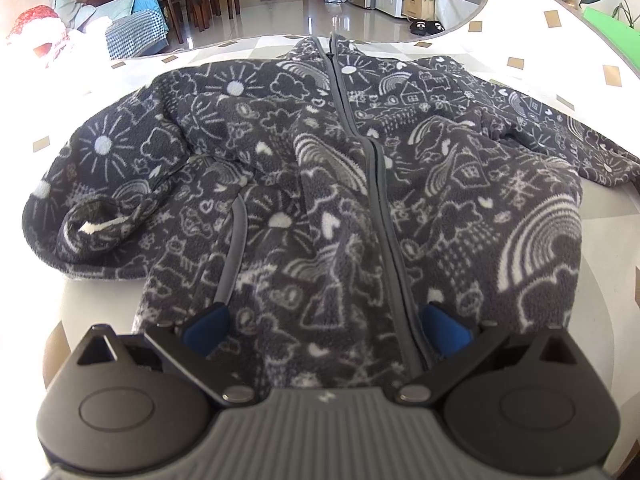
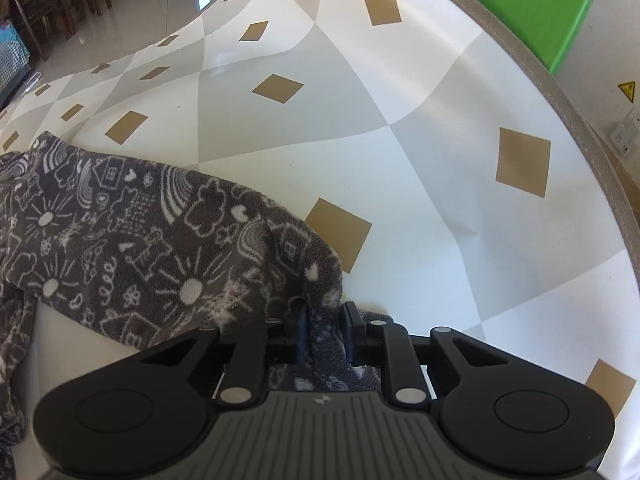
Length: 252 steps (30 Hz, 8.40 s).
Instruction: Fold clothes
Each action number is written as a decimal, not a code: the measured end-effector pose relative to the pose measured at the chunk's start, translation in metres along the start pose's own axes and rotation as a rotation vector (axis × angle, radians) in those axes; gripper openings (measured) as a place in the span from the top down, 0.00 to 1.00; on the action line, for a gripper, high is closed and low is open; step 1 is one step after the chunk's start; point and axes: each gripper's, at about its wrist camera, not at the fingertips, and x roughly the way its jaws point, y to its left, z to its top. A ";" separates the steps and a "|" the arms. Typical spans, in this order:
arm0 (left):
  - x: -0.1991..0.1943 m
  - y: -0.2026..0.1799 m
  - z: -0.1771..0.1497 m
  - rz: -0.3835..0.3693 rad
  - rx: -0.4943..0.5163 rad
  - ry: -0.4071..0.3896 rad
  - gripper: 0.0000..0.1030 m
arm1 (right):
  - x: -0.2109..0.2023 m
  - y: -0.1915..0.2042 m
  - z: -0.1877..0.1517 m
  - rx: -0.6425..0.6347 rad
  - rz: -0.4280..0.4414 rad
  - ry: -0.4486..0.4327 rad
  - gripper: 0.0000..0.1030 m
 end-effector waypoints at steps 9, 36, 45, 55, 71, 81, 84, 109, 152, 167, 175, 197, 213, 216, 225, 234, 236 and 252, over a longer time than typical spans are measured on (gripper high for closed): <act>-0.013 -0.013 0.035 -0.053 -0.002 -0.060 0.00 | -0.017 0.002 0.009 -0.114 -0.386 -0.196 0.78; 0.038 -0.036 0.027 -0.052 -0.016 0.038 0.00 | -0.076 0.083 0.016 0.065 0.319 -0.169 0.51; 0.032 -0.034 0.025 -0.040 -0.054 0.062 0.00 | -0.073 0.108 0.012 0.041 0.452 -0.082 0.50; 0.034 -0.029 0.030 -0.052 -0.071 0.124 0.00 | -0.069 0.142 0.000 -0.005 0.565 0.061 0.50; 0.000 0.041 0.030 -0.032 -0.197 0.051 0.00 | -0.081 0.213 -0.028 -0.242 0.619 0.106 0.49; -0.017 0.136 0.014 0.136 -0.495 0.016 0.00 | -0.101 0.240 -0.050 -0.432 0.539 0.020 0.49; -0.016 0.159 0.008 0.156 -0.580 0.018 0.00 | -0.105 0.251 -0.058 -0.504 0.504 0.006 0.48; 0.030 0.205 0.010 0.170 -0.770 0.000 0.03 | -0.121 0.297 -0.097 -0.630 0.480 0.037 0.42; 0.009 0.174 0.097 -0.091 -0.439 -0.020 0.21 | -0.099 0.307 -0.096 -0.639 0.483 0.059 0.29; 0.011 0.181 0.049 -0.105 -0.553 0.006 0.11 | -0.100 0.307 -0.097 -0.645 0.486 0.041 0.28; 0.004 0.192 0.034 -0.053 -0.653 -0.025 0.05 | -0.101 0.308 -0.097 -0.650 0.489 0.036 0.27; 0.013 0.168 0.000 0.003 -0.642 -0.003 0.32 | -0.107 0.309 -0.099 -0.657 0.510 0.016 0.28; -0.016 0.212 0.043 0.490 -0.547 -0.167 0.85 | -0.107 0.308 -0.101 -0.656 0.512 0.017 0.28; -0.033 0.231 0.049 0.580 -0.587 -0.208 0.79 | -0.107 0.309 -0.101 -0.657 0.510 0.018 0.28; -0.013 0.223 0.028 0.316 -0.676 -0.092 0.57 | -0.104 0.310 -0.105 -0.655 0.507 0.015 0.27; 0.004 0.191 0.020 0.183 -0.563 -0.056 0.48 | -0.104 0.314 -0.106 -0.659 0.497 0.011 0.26; 0.011 0.190 0.019 0.158 -0.563 -0.038 0.48 | -0.104 0.314 -0.106 -0.658 0.499 0.009 0.26; 0.020 0.244 -0.021 0.350 -0.827 0.171 0.02 | -0.105 0.316 -0.106 -0.661 0.493 0.008 0.26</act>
